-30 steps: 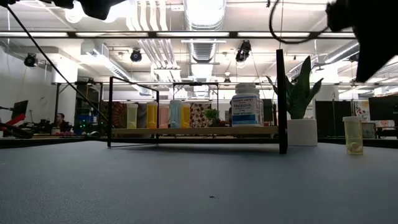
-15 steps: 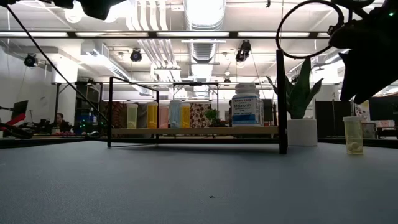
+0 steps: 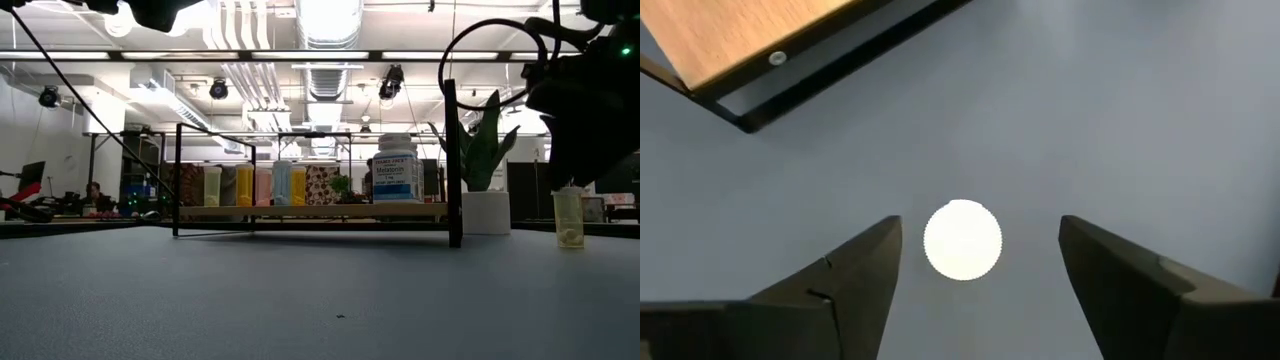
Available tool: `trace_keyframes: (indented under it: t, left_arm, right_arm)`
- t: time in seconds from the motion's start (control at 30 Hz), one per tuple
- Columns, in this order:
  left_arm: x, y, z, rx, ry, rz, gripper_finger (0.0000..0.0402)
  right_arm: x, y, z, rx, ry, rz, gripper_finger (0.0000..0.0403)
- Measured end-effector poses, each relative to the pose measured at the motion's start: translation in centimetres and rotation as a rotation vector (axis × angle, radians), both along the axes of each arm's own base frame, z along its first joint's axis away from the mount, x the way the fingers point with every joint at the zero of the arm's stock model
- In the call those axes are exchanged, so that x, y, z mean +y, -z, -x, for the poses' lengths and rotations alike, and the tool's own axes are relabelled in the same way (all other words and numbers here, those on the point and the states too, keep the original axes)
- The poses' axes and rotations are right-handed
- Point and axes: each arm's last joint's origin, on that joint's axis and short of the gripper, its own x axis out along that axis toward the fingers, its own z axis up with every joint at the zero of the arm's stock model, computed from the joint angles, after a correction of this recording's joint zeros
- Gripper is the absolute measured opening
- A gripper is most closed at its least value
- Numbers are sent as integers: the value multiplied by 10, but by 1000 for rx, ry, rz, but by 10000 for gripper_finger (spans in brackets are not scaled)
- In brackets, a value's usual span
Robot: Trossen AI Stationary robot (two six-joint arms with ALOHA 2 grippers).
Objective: Pick and place medicine bottles onto shelf by color
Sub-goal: Put the yellow pill bottle on the shelf
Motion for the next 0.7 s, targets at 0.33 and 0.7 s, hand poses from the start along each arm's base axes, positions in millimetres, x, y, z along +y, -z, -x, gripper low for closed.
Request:
trace_keyframes:
  t: [0.33,0.7]
  left_arm:
    - [0,0,0,0,0,0,212]
    - [0,0,0,0,0,0,212]
  right_arm:
    - [3,4,-6,-21,-23,-14,219]
    - [6,18,-10,31,-24,16,160]
